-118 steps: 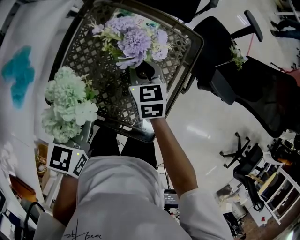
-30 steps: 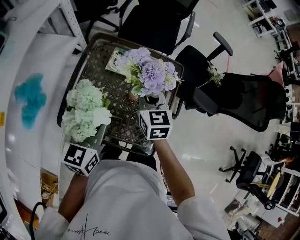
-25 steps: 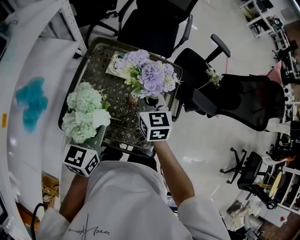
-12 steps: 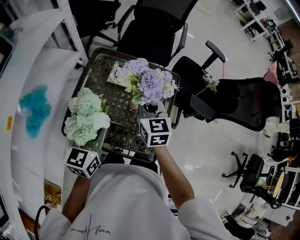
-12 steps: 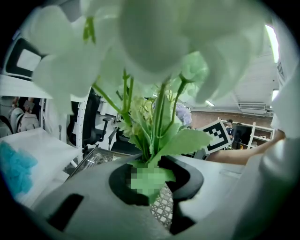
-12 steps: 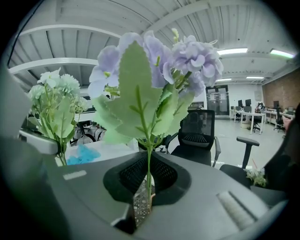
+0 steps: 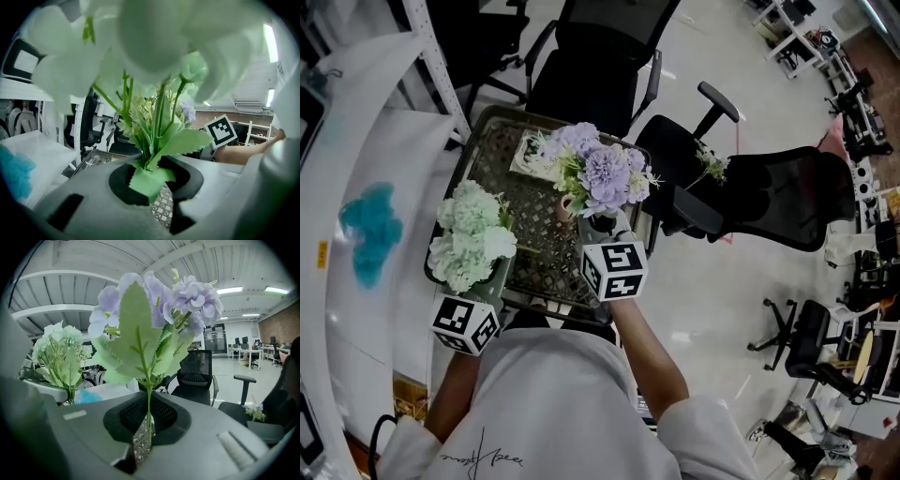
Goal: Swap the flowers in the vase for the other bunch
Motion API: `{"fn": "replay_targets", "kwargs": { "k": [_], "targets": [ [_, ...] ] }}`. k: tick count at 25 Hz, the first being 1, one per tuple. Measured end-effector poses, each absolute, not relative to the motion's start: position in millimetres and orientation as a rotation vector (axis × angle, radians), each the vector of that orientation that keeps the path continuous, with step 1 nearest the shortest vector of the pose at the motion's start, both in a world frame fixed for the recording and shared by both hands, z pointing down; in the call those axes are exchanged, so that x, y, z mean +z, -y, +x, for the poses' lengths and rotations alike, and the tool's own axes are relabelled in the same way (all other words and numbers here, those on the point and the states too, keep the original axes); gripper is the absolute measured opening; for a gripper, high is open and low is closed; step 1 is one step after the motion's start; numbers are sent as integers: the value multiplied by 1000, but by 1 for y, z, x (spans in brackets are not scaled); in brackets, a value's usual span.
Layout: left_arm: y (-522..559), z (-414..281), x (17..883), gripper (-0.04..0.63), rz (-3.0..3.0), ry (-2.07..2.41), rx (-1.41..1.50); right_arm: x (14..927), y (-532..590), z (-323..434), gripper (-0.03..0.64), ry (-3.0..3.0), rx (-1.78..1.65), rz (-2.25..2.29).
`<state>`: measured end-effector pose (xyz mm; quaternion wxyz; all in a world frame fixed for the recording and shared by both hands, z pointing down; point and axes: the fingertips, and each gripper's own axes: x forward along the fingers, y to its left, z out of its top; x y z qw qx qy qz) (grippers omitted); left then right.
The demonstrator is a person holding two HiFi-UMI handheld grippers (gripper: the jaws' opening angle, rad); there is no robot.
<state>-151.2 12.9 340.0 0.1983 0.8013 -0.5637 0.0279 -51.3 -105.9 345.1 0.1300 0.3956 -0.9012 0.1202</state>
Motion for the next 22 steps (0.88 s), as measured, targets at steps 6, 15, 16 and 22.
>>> {"fn": "replay_targets", "kwargs": {
  "k": [6, 15, 16, 22],
  "targets": [
    [-14, -152, 333, 69, 2275, 1569, 83, 336, 93, -44, 17, 2626, 350, 1176],
    [-11, -140, 328, 69, 2314, 1531, 85, 330, 78, -28, 17, 2623, 388, 1210],
    [-12, -139, 328, 69, 2318, 1525, 85, 329, 76, -26, 17, 2622, 393, 1215],
    [-17, -133, 326, 69, 2332, 1501, 89, 327, 61, -21, 17, 2625, 418, 1235]
  ]
}}
